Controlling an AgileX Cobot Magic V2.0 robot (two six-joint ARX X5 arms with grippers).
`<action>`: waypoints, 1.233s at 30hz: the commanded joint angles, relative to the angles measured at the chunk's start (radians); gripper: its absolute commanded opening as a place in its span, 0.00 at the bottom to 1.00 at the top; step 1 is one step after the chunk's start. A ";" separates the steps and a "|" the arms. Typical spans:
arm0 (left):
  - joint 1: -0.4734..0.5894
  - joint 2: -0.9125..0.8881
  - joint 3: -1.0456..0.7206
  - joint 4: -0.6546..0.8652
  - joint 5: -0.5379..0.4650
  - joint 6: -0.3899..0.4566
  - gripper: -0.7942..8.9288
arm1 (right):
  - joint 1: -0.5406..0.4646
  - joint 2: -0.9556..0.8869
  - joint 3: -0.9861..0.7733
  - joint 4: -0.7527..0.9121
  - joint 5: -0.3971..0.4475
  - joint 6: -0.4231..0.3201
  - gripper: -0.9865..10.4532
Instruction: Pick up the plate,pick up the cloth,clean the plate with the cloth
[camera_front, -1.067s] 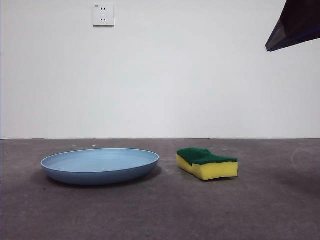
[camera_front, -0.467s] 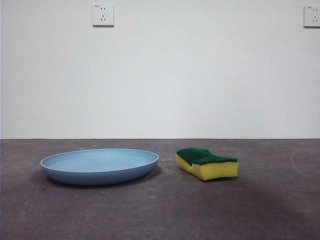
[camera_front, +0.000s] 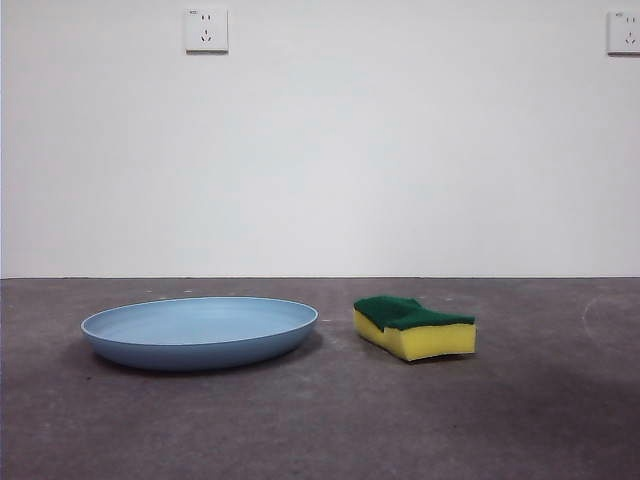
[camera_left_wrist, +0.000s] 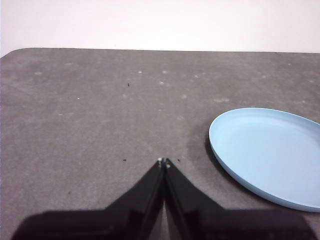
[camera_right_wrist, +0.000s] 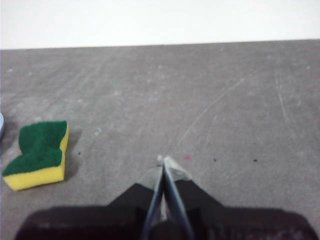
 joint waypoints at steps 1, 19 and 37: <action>0.003 -0.002 -0.014 0.002 -0.001 0.007 0.08 | 0.001 -0.032 -0.039 0.009 -0.001 0.018 0.09; 0.003 -0.002 -0.014 0.002 -0.001 0.007 0.08 | 0.002 -0.072 -0.068 0.010 0.002 0.025 0.09; 0.003 -0.002 -0.014 0.001 -0.001 0.007 0.08 | 0.002 -0.072 -0.068 0.010 0.002 0.025 0.09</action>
